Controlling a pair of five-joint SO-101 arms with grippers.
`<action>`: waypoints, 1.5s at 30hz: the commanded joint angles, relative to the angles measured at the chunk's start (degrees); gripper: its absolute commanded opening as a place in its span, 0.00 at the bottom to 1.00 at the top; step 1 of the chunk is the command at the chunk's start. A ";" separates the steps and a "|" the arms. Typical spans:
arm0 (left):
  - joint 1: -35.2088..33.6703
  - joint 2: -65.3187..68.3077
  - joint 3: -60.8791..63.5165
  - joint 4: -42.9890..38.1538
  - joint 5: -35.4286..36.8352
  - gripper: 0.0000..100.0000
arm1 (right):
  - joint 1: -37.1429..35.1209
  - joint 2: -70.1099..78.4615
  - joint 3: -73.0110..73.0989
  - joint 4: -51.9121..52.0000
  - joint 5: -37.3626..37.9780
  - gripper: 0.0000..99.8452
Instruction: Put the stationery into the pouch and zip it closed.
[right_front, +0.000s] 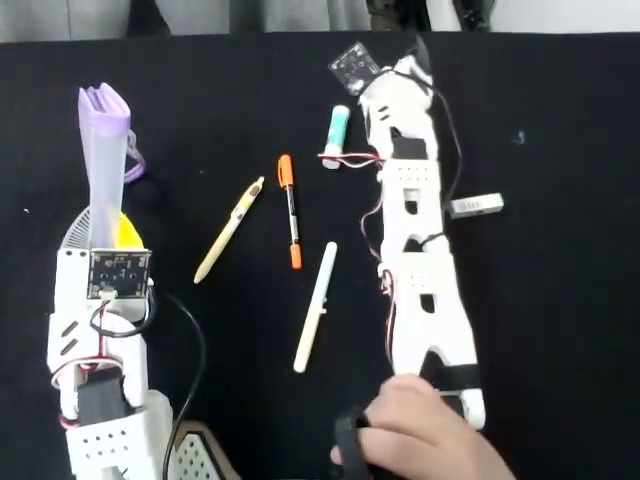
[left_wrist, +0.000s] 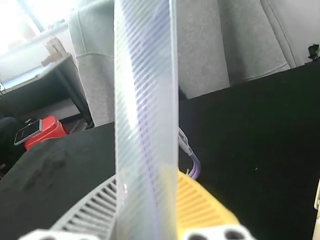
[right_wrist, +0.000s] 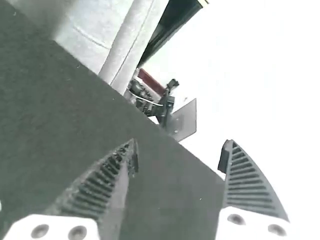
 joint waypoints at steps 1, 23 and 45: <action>0.40 -0.35 -0.66 -1.85 0.35 0.03 | -0.44 -1.45 -2.15 2.64 -3.96 0.27; -2.77 -0.26 -10.15 8.79 8.88 0.03 | 13.80 -41.19 -1.80 62.51 -50.64 0.27; 24.48 -0.26 -4.62 -27.69 8.26 0.03 | -0.18 -91.82 6.20 80.97 -43.87 0.28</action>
